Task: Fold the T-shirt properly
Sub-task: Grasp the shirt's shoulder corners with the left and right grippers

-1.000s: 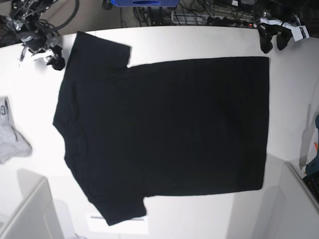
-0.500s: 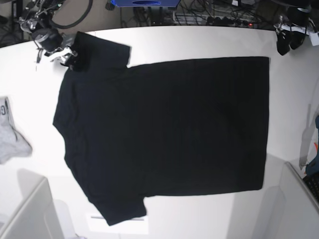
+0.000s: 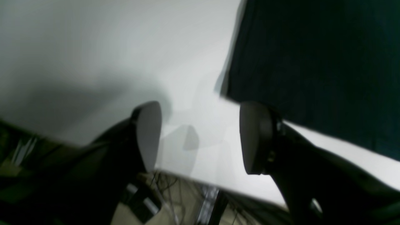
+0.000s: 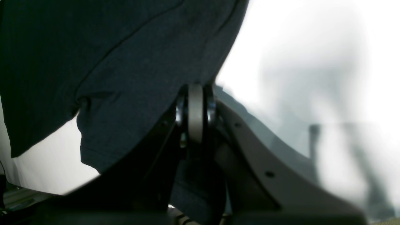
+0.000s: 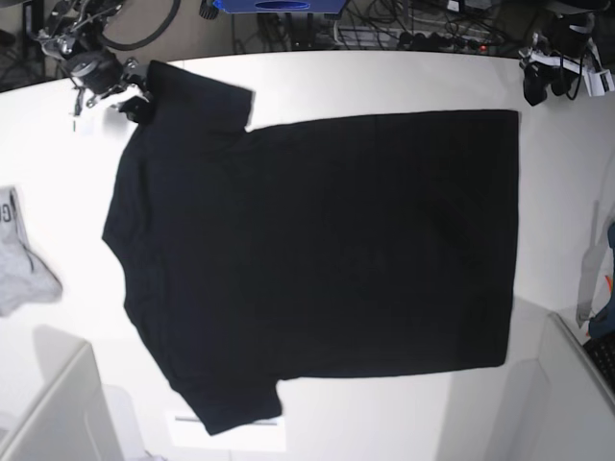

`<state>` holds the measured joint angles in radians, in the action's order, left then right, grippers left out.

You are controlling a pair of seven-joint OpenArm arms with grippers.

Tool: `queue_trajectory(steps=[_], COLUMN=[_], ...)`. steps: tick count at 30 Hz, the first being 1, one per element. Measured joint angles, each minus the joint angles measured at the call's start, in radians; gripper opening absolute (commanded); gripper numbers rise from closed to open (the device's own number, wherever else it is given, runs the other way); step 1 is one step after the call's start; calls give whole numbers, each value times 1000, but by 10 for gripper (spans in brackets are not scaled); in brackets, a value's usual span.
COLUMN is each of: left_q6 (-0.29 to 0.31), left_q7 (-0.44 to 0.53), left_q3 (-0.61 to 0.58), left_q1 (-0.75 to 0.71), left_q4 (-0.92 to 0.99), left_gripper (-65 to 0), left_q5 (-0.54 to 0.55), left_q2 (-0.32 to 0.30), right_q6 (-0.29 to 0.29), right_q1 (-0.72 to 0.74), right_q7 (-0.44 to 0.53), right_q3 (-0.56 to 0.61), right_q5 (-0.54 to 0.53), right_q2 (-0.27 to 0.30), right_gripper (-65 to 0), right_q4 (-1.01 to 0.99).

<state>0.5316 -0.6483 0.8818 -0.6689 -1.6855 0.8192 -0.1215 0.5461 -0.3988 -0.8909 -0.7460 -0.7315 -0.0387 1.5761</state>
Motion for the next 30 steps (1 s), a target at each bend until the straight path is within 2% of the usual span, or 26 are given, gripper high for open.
queue_trajectory(steps=[5,8,11,19,26,28,30], left_q6=[0,-3,-3,5,19,18,16], left_q7=[-9,-124,-180,-160,-145,-144,-150], left_q3=[-11,-23,-23,-26,-98,-97,-96], left_q1=[69,115,168,221,223,223,222], left_q4=[33,61,95,159,167,167,172], left_gripper=[-275,-276,-276,-278,-286,-357,-474], left_q5=[0,-4,-2,20,45,42,36], left_q2=[14,15,19,24,24,24,25], right_q6=[-2,-2,-3,-2,-3,-3,-2], right_q1=[0,1,1,2,1,1,1], right_q7=[-6,-6,-7,-6,-6,-6,-6], right_q3=[0,0,0,2,4,4,4], right_q5=[0,0,0,0,0,0,0], right_q2=[0,0,0,2,3,3,3], right_gripper=[-650,-650,-650,-650,-650,-650,-650], right_q4=[0,0,0,0,0,0,0])
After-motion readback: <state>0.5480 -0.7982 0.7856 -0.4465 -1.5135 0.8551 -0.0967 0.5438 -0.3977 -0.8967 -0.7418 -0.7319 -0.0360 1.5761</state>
